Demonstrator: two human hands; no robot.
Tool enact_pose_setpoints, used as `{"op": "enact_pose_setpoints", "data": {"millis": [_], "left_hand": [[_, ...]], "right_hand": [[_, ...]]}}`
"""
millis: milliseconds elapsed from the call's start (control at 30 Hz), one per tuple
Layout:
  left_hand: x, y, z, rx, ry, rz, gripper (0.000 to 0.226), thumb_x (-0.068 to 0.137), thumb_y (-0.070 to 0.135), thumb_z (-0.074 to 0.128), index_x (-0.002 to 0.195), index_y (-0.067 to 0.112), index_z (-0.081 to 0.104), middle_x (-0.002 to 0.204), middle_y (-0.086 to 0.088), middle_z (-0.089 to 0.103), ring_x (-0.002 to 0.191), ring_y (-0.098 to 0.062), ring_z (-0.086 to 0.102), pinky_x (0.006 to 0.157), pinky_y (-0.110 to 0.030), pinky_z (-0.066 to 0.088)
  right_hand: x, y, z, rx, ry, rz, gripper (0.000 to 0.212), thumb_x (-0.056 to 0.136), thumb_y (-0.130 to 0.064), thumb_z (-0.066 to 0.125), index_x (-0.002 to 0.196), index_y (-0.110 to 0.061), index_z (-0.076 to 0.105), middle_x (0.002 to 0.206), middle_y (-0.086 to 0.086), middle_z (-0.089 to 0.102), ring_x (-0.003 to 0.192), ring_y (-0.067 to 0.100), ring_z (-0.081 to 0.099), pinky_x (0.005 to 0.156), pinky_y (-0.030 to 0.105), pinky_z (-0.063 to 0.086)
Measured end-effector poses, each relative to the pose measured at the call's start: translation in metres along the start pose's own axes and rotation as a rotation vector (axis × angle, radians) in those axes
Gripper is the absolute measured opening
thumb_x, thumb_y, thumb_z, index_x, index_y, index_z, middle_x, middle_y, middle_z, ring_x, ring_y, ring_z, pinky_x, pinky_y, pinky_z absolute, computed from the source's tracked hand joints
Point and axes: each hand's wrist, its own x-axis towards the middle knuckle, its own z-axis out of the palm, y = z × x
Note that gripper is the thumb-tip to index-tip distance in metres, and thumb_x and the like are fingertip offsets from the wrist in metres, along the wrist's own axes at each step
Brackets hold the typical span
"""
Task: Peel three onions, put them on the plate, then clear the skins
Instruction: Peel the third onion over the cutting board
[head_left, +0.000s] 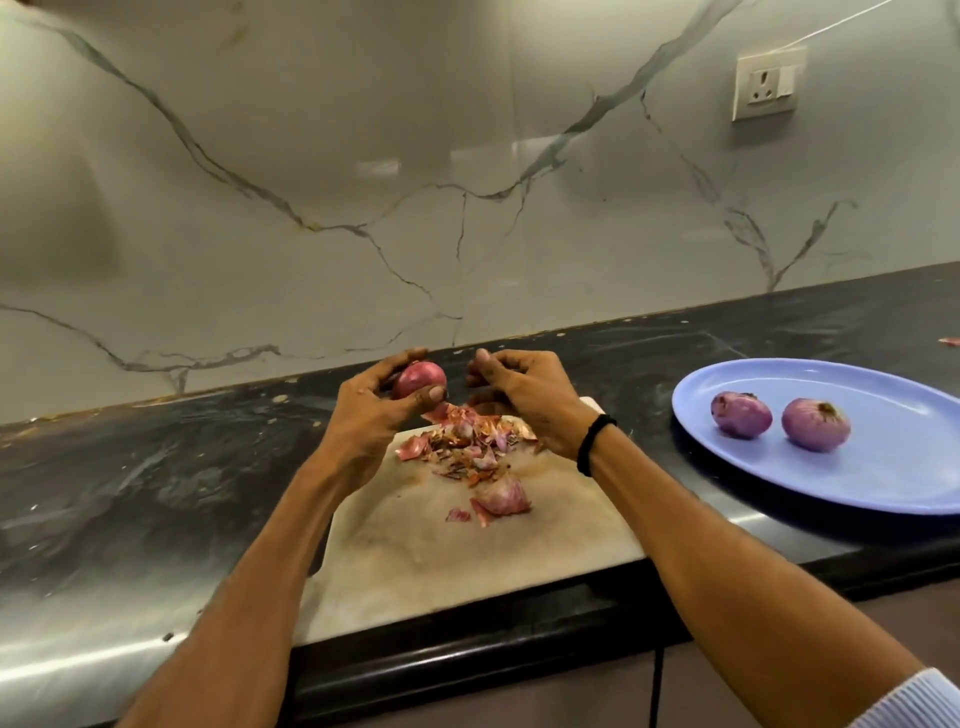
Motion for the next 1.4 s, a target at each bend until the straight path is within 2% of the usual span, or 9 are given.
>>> {"op": "enact_pose_setpoints", "data": {"millis": [100,200,300,433,667,833,1100,1233,1400], "left_hand": [[0.004,-0.007,-0.001,-0.141,0.000,-0.007,0.065,0.069,0.025,0.082,0.131,0.017,0.064,0.129,-0.006,0.064,0.118,-0.027,0.065,0.095,-0.042,0.057],[0.003,-0.011,-0.001,-0.201,-0.003,-0.028,0.051,0.078,0.029,0.074,0.127,0.017,0.066,0.123,-0.008,0.071,0.114,-0.029,0.068,0.097,-0.049,0.056],[0.001,-0.013,0.003,-0.219,-0.033,-0.028,0.032,0.092,0.027,0.061,0.120,0.014,0.069,0.118,-0.010,0.073,0.112,-0.031,0.069,0.097,-0.048,0.055],[0.000,-0.011,0.009,-0.259,-0.009,-0.077,0.035,0.096,0.030,0.053,0.120,0.010,0.069,0.112,-0.011,0.075,0.106,-0.029,0.071,0.089,-0.038,0.060],[-0.002,-0.012,0.015,-0.230,0.102,-0.054,0.028,0.098,0.031,0.052,0.103,0.015,0.074,0.096,-0.009,0.078,0.094,-0.028,0.074,0.090,-0.046,0.060],[0.000,-0.013,0.019,-0.143,0.242,-0.002,0.021,0.102,0.025,0.053,0.098,0.022,0.074,0.100,-0.009,0.074,0.100,-0.034,0.071,0.092,-0.052,0.058],[-0.001,-0.013,0.008,-0.015,0.371,0.033,0.016,0.099,0.018,0.062,0.101,0.028,0.074,0.096,0.004,0.075,0.094,-0.018,0.073,0.084,-0.036,0.062],[-0.006,-0.009,0.017,-0.129,0.234,-0.004,0.021,0.103,0.026,0.052,0.110,0.023,0.072,0.108,-0.002,0.072,0.101,-0.022,0.072,0.080,-0.031,0.061],[-0.007,-0.004,0.019,-0.353,0.079,-0.060,0.038,0.094,0.017,0.059,0.132,0.011,0.065,0.128,-0.008,0.068,0.115,-0.027,0.068,0.094,-0.042,0.058]], "right_hand": [[0.002,0.000,0.008,0.059,-0.116,0.019,0.031,0.093,-0.024,0.062,0.115,-0.002,0.065,0.104,0.017,0.071,0.086,0.026,0.071,0.075,0.034,0.059],[0.003,0.003,0.011,0.052,-0.112,-0.023,0.030,0.089,-0.013,0.066,0.117,-0.003,0.064,0.106,0.018,0.069,0.086,0.024,0.070,0.079,0.035,0.059],[0.006,0.010,0.016,-0.159,-0.055,-0.185,0.036,0.085,-0.009,0.072,0.119,-0.006,0.063,0.110,0.011,0.067,0.098,0.020,0.067,0.083,0.034,0.059],[0.005,0.018,0.025,-0.498,0.016,-0.363,0.049,0.081,-0.016,0.078,0.125,-0.013,0.057,0.116,0.002,0.062,0.100,0.014,0.064,0.087,0.028,0.056],[0.002,0.023,0.031,-0.645,0.031,-0.540,0.049,0.086,-0.011,0.072,0.131,-0.010,0.054,0.125,0.009,0.057,0.110,0.019,0.058,0.093,0.024,0.052],[0.002,0.027,0.034,-0.673,0.031,-0.542,0.050,0.088,-0.008,0.069,0.135,-0.010,0.051,0.129,0.010,0.055,0.114,0.020,0.055,0.088,0.005,0.042],[-0.003,0.023,0.036,-0.640,-0.056,-0.465,0.056,0.092,-0.008,0.063,0.144,-0.012,0.042,0.137,0.011,0.052,0.121,0.021,0.051,0.103,0.029,0.045],[0.001,0.020,0.032,-0.612,-0.040,-0.399,0.056,0.092,-0.013,0.065,0.143,-0.017,0.044,0.135,0.008,0.052,0.119,0.021,0.053,0.104,0.037,0.047],[0.001,0.017,0.028,-0.411,-0.082,-0.293,0.051,0.090,-0.018,0.067,0.138,-0.017,0.050,0.131,0.005,0.057,0.121,0.020,0.054,0.100,0.043,0.051]]}}
